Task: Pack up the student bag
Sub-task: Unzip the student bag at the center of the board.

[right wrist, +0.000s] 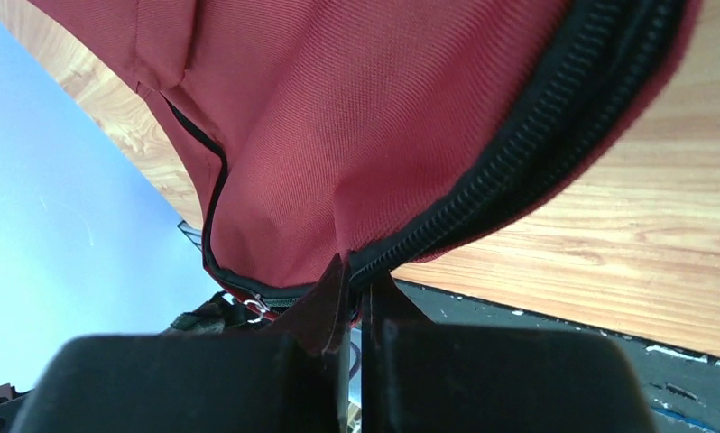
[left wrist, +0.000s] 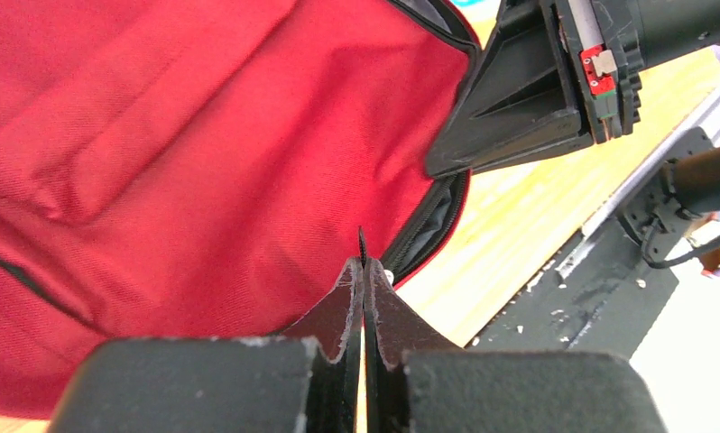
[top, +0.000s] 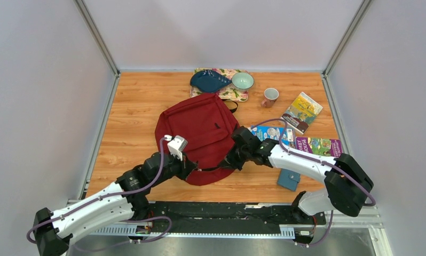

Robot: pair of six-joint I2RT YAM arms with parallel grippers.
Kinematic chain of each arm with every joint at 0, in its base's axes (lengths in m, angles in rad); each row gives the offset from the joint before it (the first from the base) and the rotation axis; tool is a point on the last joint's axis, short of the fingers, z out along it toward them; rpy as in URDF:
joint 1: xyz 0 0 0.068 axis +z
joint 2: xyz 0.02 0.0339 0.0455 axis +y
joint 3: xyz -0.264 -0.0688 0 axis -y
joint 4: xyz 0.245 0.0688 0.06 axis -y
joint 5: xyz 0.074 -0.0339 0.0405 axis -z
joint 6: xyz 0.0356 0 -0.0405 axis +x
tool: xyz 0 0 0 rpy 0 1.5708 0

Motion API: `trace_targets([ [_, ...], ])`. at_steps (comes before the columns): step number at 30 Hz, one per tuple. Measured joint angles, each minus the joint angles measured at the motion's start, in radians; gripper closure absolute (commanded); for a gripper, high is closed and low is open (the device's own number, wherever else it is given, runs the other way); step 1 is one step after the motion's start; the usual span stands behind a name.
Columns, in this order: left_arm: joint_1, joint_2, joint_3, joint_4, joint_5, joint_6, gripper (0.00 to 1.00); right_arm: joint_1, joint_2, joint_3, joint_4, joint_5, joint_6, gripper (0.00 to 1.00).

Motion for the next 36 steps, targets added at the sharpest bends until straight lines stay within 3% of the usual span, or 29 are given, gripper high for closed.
trace_targets([
  [6, 0.0, -0.07, 0.01, -0.117, -0.124, 0.041, 1.0, -0.012, 0.009, -0.011, 0.04, -0.032, -0.084, 1.0],
  [11, -0.005, -0.112, 0.022, -0.247, -0.335, 0.05, 1.0, -0.012, -0.003, -0.087, 0.11, -0.044, -0.136, 1.0],
  [18, -0.006, -0.052, 0.048, -0.357, -0.496, 0.051, 1.0, -0.005, -0.122, -0.223, 0.248, -0.048, -0.198, 1.0],
  [24, 0.073, -0.008, 0.057, -0.382, -0.508, 0.047, 1.0, -0.001, -0.151, -0.235, 0.304, -0.048, -0.262, 1.0],
  [36, 0.296, 0.061, 0.069, -0.394, -0.346, 0.045, 1.0, 0.016, -0.15, -0.257, 0.382, -0.053, -0.309, 1.0],
])
